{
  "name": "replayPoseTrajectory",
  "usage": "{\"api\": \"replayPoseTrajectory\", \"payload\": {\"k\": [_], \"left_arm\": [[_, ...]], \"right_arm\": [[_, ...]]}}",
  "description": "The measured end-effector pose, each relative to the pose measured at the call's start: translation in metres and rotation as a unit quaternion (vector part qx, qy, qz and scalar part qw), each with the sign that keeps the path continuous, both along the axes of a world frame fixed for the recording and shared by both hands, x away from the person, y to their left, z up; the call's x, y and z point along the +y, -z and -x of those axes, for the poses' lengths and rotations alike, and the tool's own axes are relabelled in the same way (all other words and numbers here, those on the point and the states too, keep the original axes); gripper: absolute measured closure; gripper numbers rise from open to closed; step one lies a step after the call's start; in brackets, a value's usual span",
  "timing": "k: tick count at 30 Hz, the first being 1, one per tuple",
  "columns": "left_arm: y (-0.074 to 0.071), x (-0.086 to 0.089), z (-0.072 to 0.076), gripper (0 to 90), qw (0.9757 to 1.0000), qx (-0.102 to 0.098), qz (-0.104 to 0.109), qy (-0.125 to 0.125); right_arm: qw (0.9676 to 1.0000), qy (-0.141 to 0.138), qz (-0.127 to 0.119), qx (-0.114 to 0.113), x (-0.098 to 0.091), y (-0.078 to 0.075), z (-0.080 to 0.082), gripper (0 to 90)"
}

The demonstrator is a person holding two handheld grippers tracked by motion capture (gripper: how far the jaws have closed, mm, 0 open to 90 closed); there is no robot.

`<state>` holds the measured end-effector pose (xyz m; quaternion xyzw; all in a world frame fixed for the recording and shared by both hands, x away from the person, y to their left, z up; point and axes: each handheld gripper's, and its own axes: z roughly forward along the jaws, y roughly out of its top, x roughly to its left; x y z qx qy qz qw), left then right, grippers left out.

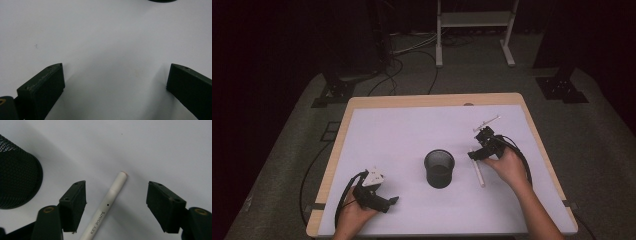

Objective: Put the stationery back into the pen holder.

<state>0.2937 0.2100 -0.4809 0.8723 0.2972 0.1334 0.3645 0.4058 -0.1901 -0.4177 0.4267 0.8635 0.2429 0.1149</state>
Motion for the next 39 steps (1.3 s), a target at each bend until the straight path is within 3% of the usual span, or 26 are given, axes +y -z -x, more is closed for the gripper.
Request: {"api": "replayPoseTrajectory", "payload": {"k": [3,27,39], "left_arm": [[0.0,0.0,0.0,0.8,1.0,0.0,0.0,0.0],[0.0,0.0,0.0,0.8,1.0,0.0,0.0,0.0],[0.0,0.0,0.0,0.8,1.0,0.0,0.0,0.0]], "right_arm": [[1.0,-0.001,0.003,0.0,0.003,0.0,-0.005,35.2],[0.9964,0.006,0.032,0.078,0.016,0.024,-0.032,60.7],[0.9949,0.004,0.058,0.082,0.021,0.024,-0.035,69.6]]}}
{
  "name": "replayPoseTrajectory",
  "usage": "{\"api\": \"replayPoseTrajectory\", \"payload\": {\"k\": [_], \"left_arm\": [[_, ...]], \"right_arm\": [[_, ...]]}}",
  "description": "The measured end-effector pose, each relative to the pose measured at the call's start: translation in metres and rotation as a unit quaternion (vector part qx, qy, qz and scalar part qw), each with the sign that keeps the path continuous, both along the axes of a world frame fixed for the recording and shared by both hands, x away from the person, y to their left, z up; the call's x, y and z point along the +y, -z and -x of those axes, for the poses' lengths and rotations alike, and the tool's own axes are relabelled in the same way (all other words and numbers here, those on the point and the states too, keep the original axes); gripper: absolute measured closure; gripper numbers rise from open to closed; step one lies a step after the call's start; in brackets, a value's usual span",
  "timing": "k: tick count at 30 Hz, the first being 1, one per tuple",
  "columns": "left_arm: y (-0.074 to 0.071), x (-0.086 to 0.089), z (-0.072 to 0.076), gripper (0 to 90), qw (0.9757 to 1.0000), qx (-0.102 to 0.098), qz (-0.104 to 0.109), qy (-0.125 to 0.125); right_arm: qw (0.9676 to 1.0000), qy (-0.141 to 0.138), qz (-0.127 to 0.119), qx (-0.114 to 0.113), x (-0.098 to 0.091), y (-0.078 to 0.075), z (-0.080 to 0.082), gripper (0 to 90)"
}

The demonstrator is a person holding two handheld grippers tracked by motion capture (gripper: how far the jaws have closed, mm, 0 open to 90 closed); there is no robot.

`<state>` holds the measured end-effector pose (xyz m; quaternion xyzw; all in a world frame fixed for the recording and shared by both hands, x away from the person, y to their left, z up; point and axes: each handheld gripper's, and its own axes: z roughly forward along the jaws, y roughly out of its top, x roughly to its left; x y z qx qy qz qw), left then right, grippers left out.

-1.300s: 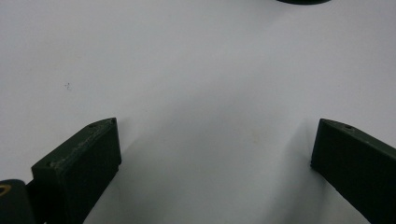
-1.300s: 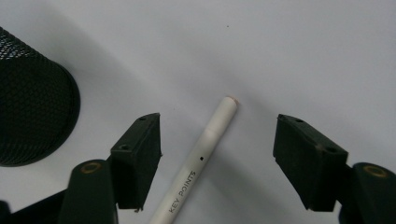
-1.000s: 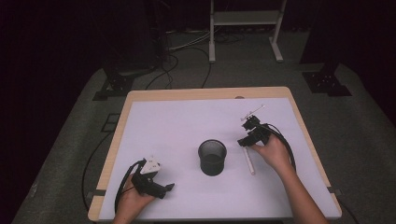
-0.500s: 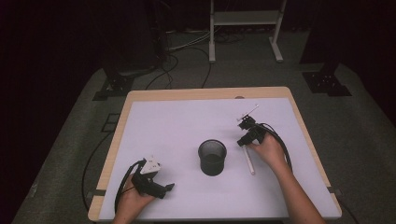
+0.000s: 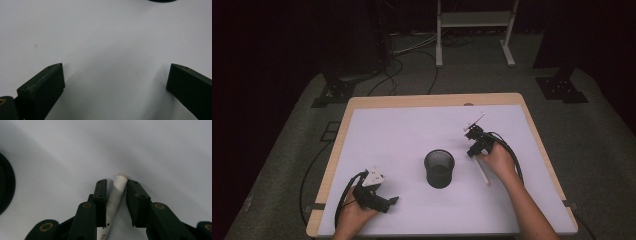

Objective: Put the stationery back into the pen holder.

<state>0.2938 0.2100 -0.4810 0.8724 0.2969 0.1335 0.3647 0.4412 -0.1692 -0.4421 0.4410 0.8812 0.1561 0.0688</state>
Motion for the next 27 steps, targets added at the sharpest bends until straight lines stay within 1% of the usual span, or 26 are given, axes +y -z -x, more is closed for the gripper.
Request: {"api": "replayPoseTrajectory", "payload": {"k": [3,8,14,17,23,26,27], "left_arm": [[0.0,0.0,0.0,0.8,1.0,0.0,0.0,0.0],[0.0,0.0,0.0,0.8,1.0,0.0,0.0,0.0],[0.0,0.0,0.0,0.8,1.0,0.0,0.0,0.0],[0.0,0.0,0.0,0.8,1.0,0.0,0.0,0.0],[0.0,0.0,0.0,0.8,1.0,0.0,0.0,0.0],[0.0,0.0,0.0,0.8,1.0,0.0,0.0,0.0],[0.0,0.0,0.0,0.8,1.0,0.0,0.0,0.0]], "right_arm": [[0.9999,-0.006,0.008,0.005,0.002,-0.001,-0.002,72.2],[0.9999,-0.007,0.011,0.011,0.004,-0.001,-0.004,76.5],[0.9998,-0.008,0.013,0.012,0.005,-0.001,-0.004,77.5],[0.9999,-0.011,0.007,0.009,0.003,-0.001,-0.004,77.6],[0.9998,-0.009,-0.018,0.005,-0.004,0.0,-0.001,77.7],[0.9995,-0.01,-0.03,-0.003,-0.007,-0.002,0.002,77.7],[0.9992,-0.012,-0.037,-0.01,-0.009,-0.004,0.003,77.7]]}}
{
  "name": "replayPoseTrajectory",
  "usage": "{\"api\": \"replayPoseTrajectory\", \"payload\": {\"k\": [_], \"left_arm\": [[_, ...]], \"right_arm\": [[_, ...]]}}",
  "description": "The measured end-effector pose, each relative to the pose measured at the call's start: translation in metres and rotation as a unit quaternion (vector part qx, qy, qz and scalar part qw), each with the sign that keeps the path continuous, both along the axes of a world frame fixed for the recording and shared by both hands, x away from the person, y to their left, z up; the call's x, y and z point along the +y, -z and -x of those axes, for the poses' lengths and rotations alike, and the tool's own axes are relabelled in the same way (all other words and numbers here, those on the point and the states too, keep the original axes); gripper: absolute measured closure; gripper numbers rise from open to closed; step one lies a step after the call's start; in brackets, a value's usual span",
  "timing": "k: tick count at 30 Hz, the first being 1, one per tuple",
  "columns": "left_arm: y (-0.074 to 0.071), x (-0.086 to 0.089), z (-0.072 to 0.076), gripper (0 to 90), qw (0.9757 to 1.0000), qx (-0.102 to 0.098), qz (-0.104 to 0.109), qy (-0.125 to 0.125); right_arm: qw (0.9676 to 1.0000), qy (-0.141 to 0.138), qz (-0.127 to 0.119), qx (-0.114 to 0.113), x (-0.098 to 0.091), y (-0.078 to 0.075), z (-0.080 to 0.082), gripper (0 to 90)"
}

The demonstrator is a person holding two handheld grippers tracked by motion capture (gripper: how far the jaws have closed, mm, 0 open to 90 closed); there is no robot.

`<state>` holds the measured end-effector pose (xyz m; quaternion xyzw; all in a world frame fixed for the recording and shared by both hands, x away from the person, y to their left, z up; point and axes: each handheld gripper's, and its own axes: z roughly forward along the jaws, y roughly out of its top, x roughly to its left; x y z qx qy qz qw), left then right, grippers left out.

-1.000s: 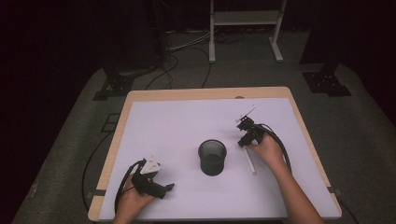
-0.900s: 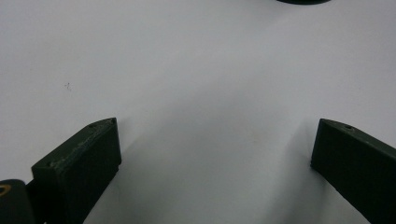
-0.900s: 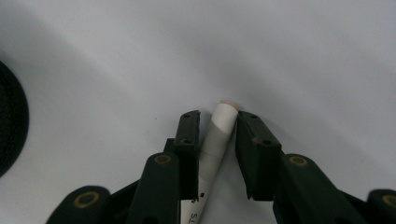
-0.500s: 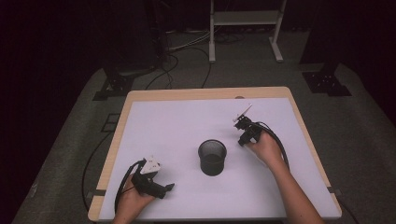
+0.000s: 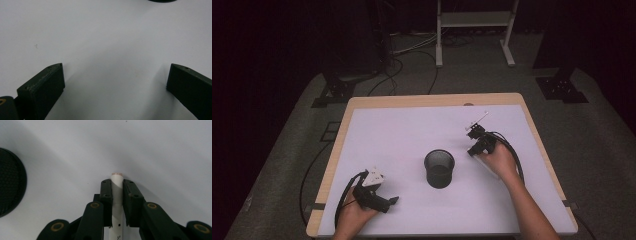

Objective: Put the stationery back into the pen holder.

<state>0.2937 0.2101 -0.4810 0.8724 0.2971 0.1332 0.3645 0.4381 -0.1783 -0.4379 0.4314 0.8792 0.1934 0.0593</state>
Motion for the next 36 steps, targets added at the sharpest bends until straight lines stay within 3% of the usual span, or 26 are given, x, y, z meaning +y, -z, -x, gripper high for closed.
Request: {"api": "replayPoseTrajectory", "payload": {"k": [6,13,17,25,36], "left_arm": [[0.0,0.0,0.0,0.8,1.0,0.0,0.0,0.0],[0.0,0.0,0.0,0.8,1.0,0.0,0.0,0.0],[0.0,0.0,0.0,0.8,1.0,0.0,0.0,0.0],[0.0,0.0,0.0,0.8,1.0,0.0,0.003,-0.002],[0.0,0.0,0.0,0.8,1.0,0.001,0.001,-0.001]], "right_arm": [[0.9986,0.0,-0.05,-0.019,-0.009,-0.014,0.006,77.8],[0.9931,-0.009,-0.107,-0.046,-0.012,-0.036,0.017,77.9],[0.9897,-0.017,-0.125,-0.067,-0.011,-0.048,0.023,77.8],[0.9796,-0.04,-0.169,-0.1,0.0,-0.081,0.036,77.8],[0.9651,-0.08,-0.197,-0.153,0.028,-0.122,0.052,77.8]]}}
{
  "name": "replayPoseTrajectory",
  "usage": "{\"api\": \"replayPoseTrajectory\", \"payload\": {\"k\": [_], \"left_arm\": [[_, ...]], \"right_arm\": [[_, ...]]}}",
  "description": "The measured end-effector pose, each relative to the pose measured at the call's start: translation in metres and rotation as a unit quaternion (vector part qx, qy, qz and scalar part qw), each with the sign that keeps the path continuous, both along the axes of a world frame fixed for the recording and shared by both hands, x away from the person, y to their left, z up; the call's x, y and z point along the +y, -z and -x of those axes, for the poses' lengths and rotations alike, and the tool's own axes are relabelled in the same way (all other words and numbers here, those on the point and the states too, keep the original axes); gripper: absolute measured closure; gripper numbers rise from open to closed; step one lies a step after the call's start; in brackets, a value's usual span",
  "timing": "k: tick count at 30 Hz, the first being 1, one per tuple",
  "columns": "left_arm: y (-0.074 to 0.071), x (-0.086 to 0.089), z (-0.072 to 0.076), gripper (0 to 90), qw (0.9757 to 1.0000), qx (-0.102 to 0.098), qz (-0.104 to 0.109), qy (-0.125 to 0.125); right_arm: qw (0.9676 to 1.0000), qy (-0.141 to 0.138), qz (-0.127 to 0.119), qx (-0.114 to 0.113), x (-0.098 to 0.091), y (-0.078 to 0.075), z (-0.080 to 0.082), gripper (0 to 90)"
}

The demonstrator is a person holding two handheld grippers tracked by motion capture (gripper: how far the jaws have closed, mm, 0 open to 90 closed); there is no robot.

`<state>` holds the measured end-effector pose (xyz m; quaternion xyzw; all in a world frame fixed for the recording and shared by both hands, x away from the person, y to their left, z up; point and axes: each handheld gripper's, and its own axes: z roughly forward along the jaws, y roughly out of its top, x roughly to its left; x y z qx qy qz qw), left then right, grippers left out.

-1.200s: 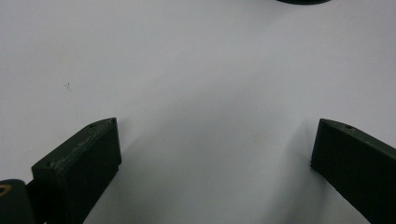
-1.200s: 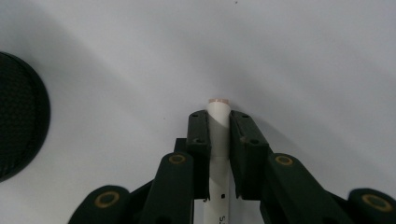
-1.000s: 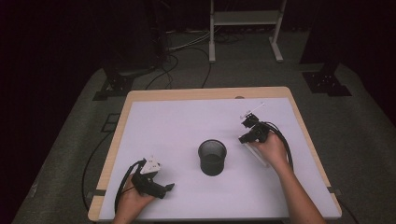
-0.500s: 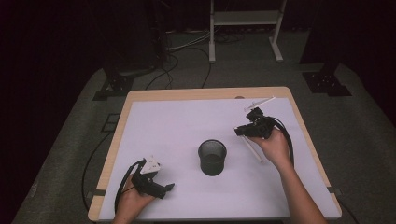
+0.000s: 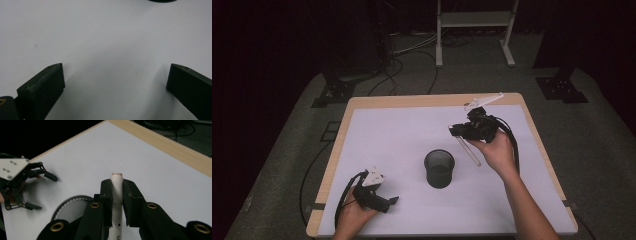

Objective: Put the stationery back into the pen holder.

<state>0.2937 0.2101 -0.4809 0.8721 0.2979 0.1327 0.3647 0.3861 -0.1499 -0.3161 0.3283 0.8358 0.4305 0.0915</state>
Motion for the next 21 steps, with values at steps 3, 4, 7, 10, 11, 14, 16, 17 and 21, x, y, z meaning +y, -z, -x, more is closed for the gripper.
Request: {"api": "replayPoseTrajectory", "payload": {"k": [3,4,7,10,11,14,16,17,21], "left_arm": [[0.0,0.0,0.0,0.8,1.0,0.0,0.0,0.0],[0.0,0.0,0.0,0.8,1.0,0.0,0.0,0.0],[0.0,0.0,0.0,0.8,1.0,0.001,-0.001,0.001],[0.0,0.0,0.0,0.8,1.0,0.001,0.0,0.0],[0.0,0.0,0.0,0.8,1.0,0.001,0.0,0.0],[0.0,0.0,0.0,0.8,1.0,0.002,-0.001,0.001],[0.0,0.0,0.0,0.8,1.0,0.002,-0.001,0.001],[0.0,0.0,0.0,0.8,1.0,0.002,-0.001,0.001],[0.0,0.0,0.0,0.8,1.0,0.002,-0.001,0.001]], "right_arm": [[0.9999,-0.006,-0.009,-0.009,0.008,-0.007,0.0,77.7],[0.9998,-0.01,-0.01,-0.011,0.011,-0.008,0.0,77.8],[0.9996,-0.019,-0.013,-0.016,0.02,-0.013,0.0,77.7],[0.9994,-0.025,-0.016,-0.018,0.029,-0.015,0.0,77.7],[0.9993,-0.028,-0.015,-0.019,0.032,-0.016,0.0,77.7],[0.999,-0.036,-0.017,-0.022,0.041,-0.016,-0.002,77.6],[0.9987,-0.041,-0.018,-0.026,0.047,-0.016,-0.002,77.6],[0.9986,-0.043,-0.019,-0.026,0.049,-0.016,-0.003,77.6],[0.9981,-0.052,-0.02,-0.027,0.059,-0.015,-0.004,77.6]]}}
